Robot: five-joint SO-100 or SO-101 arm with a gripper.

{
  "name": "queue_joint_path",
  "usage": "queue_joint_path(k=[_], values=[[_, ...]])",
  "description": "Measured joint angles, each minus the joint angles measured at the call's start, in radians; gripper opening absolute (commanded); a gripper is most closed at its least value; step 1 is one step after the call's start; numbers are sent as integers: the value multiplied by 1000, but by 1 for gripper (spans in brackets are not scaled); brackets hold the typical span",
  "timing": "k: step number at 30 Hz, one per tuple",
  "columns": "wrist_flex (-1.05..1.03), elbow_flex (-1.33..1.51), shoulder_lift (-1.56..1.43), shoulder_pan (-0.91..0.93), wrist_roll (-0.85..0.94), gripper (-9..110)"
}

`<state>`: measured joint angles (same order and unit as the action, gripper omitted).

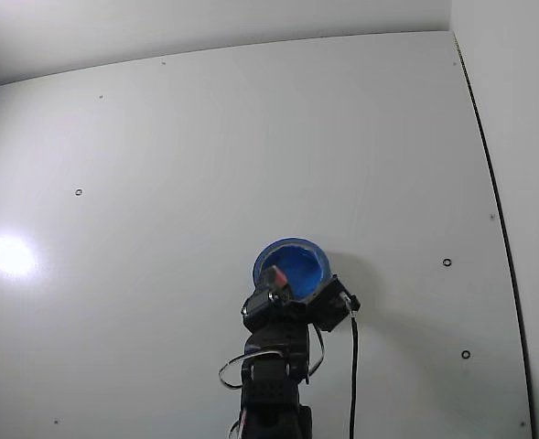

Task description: Grasp a block and put it in the bin.

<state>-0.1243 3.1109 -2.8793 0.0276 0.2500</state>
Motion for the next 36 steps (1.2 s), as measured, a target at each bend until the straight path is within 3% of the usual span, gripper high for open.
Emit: queue_joint_path(k=[9,16,31,36], values=[[0,0,-6,0,0,18],[8,2,-18,0,0,-1],[8,3,-437,0,-32,0],[8,5,-420,-2,-227,0]])
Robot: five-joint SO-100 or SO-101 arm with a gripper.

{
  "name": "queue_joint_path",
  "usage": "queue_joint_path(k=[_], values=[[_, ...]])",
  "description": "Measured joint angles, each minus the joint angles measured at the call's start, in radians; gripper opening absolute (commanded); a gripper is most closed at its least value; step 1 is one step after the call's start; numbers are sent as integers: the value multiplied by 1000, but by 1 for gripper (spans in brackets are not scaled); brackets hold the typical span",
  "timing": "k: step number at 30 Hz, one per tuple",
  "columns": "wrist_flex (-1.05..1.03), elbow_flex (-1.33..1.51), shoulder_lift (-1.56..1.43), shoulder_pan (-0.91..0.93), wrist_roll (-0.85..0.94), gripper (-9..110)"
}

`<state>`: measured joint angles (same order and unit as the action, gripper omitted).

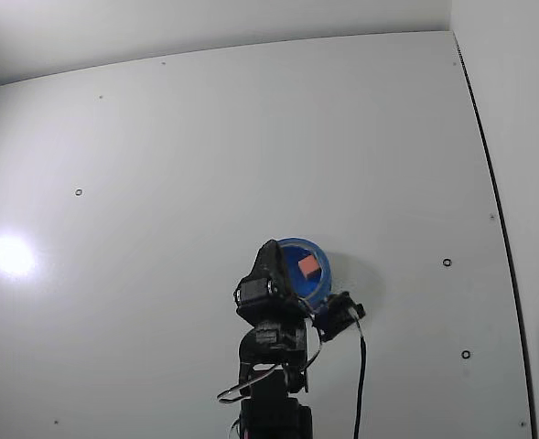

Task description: Grasp a block and put it in the bin.

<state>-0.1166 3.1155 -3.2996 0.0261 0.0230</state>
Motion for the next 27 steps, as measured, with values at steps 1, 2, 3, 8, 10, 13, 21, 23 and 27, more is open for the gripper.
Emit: queue_joint_path(k=[1,2,3,8,10,13,21,23,27], values=[[0,0,5,0,-43,0],[0,0,11,0,-92,0],[-3,0,11,0,-153,0],[-78,0,9,0,-411,0],[-109,0,9,0,-456,0],[-158,0,9,3,-454,0],[-209,-127,11,114,-402,0],[-210,-184,9,140,-402,0],[-218,-341,9,186,-402,0]])
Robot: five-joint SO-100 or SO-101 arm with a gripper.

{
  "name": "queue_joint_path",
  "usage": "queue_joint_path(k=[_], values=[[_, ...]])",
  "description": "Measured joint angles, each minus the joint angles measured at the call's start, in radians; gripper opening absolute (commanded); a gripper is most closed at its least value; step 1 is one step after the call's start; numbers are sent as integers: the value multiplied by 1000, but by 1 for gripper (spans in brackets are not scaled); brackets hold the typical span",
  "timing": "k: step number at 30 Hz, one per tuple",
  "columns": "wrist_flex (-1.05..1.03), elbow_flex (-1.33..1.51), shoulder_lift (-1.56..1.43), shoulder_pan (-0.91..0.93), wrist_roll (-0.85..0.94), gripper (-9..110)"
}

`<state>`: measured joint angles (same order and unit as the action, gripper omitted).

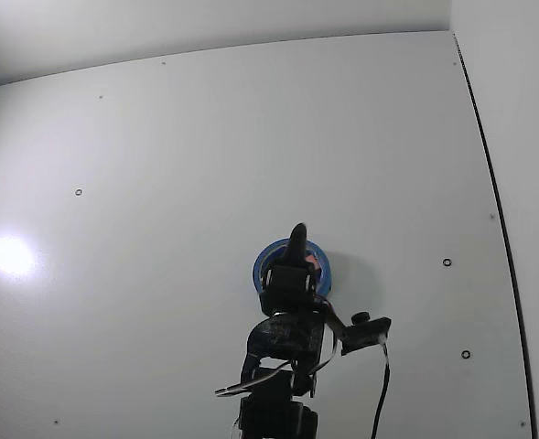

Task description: Grasp a block and put it in the bin.

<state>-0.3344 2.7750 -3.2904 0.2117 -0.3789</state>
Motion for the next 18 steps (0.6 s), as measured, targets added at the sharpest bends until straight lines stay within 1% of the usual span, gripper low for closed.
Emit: queue_joint_path(k=[5,9,14,18], values=[[0,-170,-2,5,0,0],[-20,-244,-15,5,0,0],[-149,-252,-17,5,-49,0],[-337,-278,-2,5,-138,0]])
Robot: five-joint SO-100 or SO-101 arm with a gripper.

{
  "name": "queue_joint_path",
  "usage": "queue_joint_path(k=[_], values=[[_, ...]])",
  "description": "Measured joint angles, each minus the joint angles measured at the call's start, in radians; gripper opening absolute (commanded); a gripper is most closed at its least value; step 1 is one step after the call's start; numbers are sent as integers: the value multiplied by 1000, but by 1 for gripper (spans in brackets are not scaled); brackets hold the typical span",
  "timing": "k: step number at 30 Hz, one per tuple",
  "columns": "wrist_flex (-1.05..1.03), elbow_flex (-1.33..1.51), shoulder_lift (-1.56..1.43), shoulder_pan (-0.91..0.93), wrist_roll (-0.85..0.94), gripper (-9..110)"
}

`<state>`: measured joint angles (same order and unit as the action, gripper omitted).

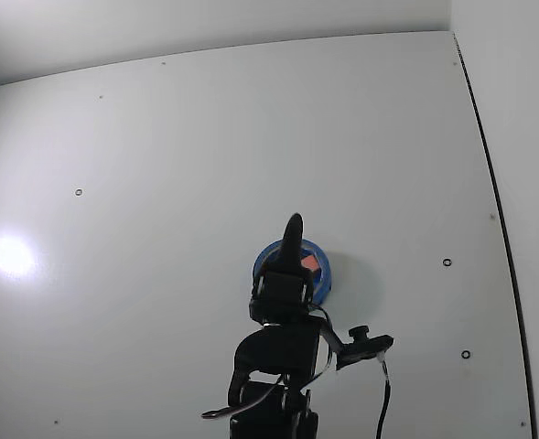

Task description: Grasp a block and put it in the bin.

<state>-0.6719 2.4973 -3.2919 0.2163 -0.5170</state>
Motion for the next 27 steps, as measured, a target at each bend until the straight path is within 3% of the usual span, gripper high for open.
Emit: queue_joint_path(k=[9,14,19,27], values=[[-351,-209,-17,5,-12,0],[-457,-63,-18,8,198,0],[-465,199,-2,8,400,0],[-287,589,2,0,558,0]])
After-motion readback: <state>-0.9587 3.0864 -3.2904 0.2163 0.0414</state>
